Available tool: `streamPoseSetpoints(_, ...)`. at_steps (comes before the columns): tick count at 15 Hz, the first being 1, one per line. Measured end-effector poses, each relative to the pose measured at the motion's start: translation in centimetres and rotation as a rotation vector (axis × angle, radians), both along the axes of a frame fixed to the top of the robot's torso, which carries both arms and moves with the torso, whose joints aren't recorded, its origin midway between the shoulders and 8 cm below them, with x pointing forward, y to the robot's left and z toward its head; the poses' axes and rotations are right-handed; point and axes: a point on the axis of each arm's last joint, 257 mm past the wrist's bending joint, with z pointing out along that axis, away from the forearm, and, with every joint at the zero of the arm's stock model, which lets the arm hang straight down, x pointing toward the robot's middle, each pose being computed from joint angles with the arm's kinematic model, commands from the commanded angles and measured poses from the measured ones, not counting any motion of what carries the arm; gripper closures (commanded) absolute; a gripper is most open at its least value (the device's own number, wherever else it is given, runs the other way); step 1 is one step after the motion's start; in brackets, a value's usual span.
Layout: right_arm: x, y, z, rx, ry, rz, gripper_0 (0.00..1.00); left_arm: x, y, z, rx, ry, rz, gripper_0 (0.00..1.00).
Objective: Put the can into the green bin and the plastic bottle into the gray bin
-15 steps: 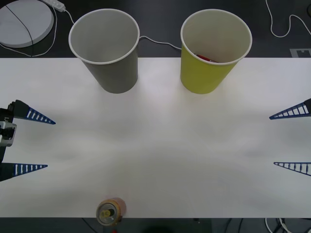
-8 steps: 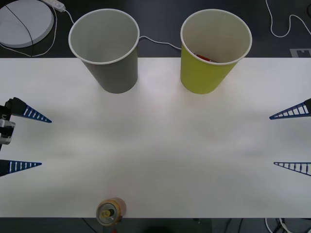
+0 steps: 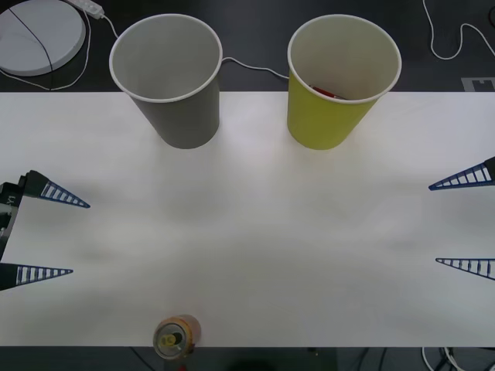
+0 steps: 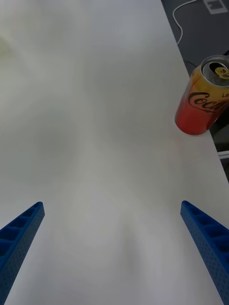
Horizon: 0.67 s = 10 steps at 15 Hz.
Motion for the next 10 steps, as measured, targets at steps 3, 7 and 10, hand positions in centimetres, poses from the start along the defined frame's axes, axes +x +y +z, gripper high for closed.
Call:
streamPoseSetpoints(3,0.0,0.0,0.0,0.0,0.0,0.0,0.0,-0.5,0.1,-1.8,-0.068,0.013,-0.037,0.0)
streamPoseSetpoints(7,0.0,0.0,0.0,0.0,0.0,0.0,0.0,-1.7,-0.3,-4.4,-0.161,0.031,-0.099,0.0)
streamPoseSetpoints(10,0.0,0.0,0.0,0.0,0.0,0.0,0.0,-2.8,-0.7,-6.1,-0.218,0.05,-0.139,0.0)
